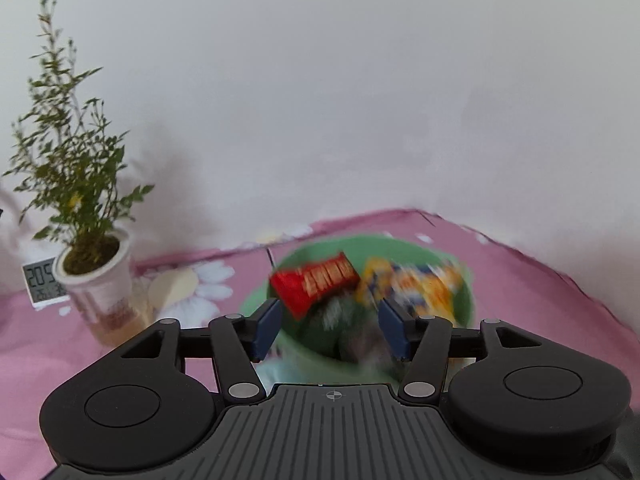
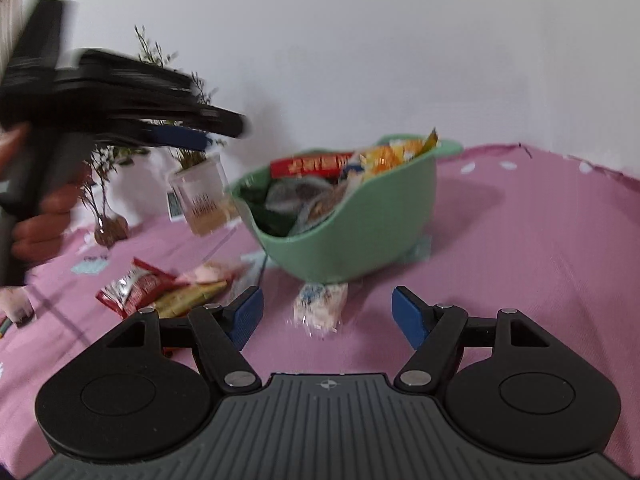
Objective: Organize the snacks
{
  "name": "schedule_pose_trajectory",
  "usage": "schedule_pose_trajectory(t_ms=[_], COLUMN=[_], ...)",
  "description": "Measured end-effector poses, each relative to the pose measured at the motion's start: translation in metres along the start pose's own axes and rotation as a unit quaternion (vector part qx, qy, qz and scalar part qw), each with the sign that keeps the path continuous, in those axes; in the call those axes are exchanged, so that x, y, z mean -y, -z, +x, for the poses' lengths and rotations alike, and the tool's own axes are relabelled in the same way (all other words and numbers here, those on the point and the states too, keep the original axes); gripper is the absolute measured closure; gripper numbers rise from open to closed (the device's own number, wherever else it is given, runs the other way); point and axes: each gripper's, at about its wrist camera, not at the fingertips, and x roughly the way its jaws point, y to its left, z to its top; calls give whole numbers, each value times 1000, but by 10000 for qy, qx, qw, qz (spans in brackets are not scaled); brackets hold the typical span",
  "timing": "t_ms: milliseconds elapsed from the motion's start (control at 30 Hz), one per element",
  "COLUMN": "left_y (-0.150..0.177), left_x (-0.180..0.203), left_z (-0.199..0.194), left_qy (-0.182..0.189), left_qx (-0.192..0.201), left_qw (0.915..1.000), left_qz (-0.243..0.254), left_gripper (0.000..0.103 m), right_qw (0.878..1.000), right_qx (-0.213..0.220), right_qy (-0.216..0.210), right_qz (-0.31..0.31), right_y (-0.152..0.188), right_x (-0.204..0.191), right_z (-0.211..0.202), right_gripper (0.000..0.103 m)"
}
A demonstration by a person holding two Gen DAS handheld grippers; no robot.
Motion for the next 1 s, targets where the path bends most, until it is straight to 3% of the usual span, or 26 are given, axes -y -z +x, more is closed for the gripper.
schedule_pose_trajectory(t_ms=[267,433,500,567,833,1000], left_y=[75,131,148,159,165,173], left_x=[5,18,22,25,21,27], left_z=[-70,-78,-76,-76,-65,-70], left_qy=[541,549,551,608,769,937], left_qx=[-373,-745,-905,-994,-1107,-1240], left_qw=[9936,9813,9773,9746,9737,9677], left_qz=[918,1689,1835,1913,1838,1985], left_gripper=[0,0,0,0,0,0], right_qw=[9974,9947,9944,9944,9932,9926], right_qx=[-508,-693,-695,-706,-834,-981], right_qy=[335,657,710,706,383,86], right_qz=[-392,-382,-356,-343,-710,-716], right_y=[-4,-6,-7,-6,10,27], right_x=[-24,-29,-28,-27,-32,-25], right_z=[49,74,75,74,36,-6], right_gripper=[27,27,33,57,59,59])
